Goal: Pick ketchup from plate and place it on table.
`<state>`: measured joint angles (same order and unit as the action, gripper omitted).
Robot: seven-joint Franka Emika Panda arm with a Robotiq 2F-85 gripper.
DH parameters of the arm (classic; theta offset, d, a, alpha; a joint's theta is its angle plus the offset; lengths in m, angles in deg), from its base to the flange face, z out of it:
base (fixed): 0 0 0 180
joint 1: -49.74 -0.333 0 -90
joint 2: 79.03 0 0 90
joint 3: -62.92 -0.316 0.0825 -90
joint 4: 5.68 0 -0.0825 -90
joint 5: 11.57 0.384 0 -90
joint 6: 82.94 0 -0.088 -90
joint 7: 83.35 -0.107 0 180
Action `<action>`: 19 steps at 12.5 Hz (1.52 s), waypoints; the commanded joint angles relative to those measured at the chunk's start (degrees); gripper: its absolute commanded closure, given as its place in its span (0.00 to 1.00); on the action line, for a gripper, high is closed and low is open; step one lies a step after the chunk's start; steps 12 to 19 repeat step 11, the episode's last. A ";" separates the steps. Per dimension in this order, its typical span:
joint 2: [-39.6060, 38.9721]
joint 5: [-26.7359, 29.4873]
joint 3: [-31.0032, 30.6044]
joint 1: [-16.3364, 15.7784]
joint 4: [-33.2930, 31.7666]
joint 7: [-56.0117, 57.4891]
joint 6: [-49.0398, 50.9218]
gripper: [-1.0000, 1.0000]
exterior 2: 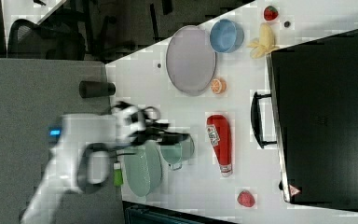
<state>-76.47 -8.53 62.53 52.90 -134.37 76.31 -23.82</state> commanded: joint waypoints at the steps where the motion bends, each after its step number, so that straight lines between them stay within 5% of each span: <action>1: 6.42 0.56 -0.22 -0.09 9.12 -15.87 10.36 0.00; 7: 7.88 -4.44 -0.40 -0.14 21.68 -20.40 25.30 0.00; 19: 7.93 -4.43 -0.51 -0.14 22.42 -20.40 26.70 0.00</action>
